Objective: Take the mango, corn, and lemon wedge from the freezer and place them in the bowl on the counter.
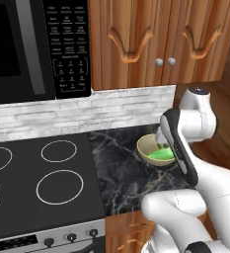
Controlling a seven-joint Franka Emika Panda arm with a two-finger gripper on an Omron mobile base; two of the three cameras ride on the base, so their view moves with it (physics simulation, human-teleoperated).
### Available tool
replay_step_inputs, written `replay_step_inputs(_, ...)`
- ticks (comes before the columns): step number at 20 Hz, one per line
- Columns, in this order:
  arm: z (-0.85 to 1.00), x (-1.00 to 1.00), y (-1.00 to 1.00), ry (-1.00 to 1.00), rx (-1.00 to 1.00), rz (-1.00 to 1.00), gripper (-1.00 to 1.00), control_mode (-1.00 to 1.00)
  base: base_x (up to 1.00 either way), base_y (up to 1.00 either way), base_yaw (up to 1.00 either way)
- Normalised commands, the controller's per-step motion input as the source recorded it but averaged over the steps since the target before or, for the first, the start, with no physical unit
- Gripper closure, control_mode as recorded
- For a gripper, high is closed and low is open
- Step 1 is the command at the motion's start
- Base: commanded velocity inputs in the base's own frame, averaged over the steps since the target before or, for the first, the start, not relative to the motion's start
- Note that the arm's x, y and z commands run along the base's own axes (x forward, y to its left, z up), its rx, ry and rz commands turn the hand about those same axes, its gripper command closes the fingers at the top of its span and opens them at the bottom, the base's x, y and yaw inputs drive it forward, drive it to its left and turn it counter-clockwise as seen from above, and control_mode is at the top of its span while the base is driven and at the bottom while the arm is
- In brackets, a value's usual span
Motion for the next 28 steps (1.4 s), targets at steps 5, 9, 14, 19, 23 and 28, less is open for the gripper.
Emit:
replay_step_inputs(5, 0.38, -0.60, 0.27, -0.05, -0.02, 0.00, -1.00, -1.00, 0.00, 0.00, 0.00)
replay_step_inputs(9, 0.48, -0.49, 0.04, -0.05, 0.00, 0.00, -1.00, -1.00, 0.00, 0.00, 0.00)
replay_step_inputs(14, 0.50, -0.45, 0.00, -0.06, 0.00, 0.00, -1.00, -1.00, 0.00, 0.00, 0.00)
replay_step_inputs(19, 0.48, -0.58, 0.00, -0.08, 0.00, 0.00, -1.00, -1.00, 0.00, 0.00, 0.00)
replay_step_inputs(23, 0.25, -0.56, 0.00, -0.03, 0.00, 0.00, -1.00, -1.00, 0.00, 0.00, 0.00)
replay_step_inputs(28, 0.13, -0.55, 0.00, -0.03, 0.00, 0.00, -1.00, -1.00, 0.00, 0.00, 0.00)
